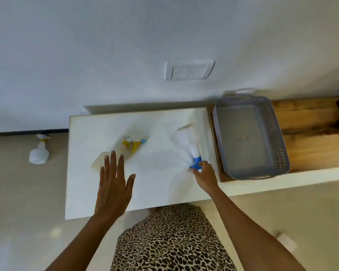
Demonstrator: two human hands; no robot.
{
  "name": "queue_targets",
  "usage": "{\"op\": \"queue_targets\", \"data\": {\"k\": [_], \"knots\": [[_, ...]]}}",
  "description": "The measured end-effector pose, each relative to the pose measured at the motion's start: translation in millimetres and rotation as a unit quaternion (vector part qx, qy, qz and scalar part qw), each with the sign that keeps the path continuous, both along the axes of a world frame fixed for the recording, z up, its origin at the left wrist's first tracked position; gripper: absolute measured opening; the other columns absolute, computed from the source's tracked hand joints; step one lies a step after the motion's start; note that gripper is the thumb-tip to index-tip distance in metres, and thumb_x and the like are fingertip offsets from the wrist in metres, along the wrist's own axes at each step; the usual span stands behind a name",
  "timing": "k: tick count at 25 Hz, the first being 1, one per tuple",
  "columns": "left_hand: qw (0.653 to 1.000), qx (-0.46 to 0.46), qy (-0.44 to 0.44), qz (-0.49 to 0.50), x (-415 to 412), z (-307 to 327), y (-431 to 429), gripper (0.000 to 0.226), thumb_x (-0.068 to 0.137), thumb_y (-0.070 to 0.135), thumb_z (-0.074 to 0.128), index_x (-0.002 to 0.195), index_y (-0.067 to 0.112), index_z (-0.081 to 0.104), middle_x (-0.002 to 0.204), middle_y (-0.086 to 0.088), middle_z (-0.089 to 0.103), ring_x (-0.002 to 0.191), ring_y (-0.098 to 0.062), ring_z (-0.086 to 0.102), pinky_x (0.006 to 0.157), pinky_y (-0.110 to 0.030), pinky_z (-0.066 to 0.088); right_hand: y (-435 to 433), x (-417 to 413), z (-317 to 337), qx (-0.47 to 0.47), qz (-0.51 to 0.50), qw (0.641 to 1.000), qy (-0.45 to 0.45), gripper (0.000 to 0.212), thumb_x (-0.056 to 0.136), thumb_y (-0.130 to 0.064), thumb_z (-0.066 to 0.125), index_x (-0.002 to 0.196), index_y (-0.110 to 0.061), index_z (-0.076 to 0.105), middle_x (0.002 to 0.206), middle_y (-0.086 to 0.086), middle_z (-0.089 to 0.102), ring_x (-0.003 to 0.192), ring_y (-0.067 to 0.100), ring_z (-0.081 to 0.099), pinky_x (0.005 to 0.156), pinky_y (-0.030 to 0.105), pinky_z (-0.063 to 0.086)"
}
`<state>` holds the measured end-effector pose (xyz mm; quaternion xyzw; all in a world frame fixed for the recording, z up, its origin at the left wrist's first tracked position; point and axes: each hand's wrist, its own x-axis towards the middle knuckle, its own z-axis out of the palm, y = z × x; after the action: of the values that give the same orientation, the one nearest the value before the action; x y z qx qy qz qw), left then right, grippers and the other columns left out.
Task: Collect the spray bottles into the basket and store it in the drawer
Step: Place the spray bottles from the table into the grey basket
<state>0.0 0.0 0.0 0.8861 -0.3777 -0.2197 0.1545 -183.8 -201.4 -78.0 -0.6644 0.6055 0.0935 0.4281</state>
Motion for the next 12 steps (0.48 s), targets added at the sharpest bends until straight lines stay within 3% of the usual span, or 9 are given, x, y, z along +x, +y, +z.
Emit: {"op": "queue_targets", "data": {"k": [3,7,12], "knots": [[0.999,0.031,0.004,0.002,0,-30,5,0.079,0.085,0.064,0.002,0.145,0.013,0.007,0.155,-0.005,-0.007,0.143,-0.022,-0.008,0.115,-0.040,0.005,-16,10,-37,-0.073,-0.010,0.996,0.049,0.045,0.084,-0.028,0.060,0.120,-0.004,0.049,0.125,0.020,0.049,0.117,0.037,0.049,0.091,0.046,0.048],[0.999,0.047,0.025,-0.002,0,-54,6,0.073,0.087,0.057,0.015,0.146,0.015,0.007,0.155,-0.004,-0.008,0.143,-0.020,-0.010,0.116,-0.039,0.004,-29,14,-69,-0.078,-0.001,0.991,0.112,0.052,0.087,-0.033,0.057,0.131,-0.008,0.043,0.134,0.020,0.041,0.125,0.036,0.038,0.098,0.048,0.041],[0.998,0.043,0.032,0.017,12,-64,-7,0.064,0.092,0.040,0.037,0.144,0.009,0.015,0.156,-0.011,-0.002,0.143,-0.025,-0.006,0.117,-0.043,0.006,-34,24,-75,-0.086,-0.044,0.991,0.097,0.044,0.084,-0.028,0.063,0.118,-0.003,0.052,0.121,0.021,0.048,0.113,0.035,0.048,0.084,0.043,0.047]]}}
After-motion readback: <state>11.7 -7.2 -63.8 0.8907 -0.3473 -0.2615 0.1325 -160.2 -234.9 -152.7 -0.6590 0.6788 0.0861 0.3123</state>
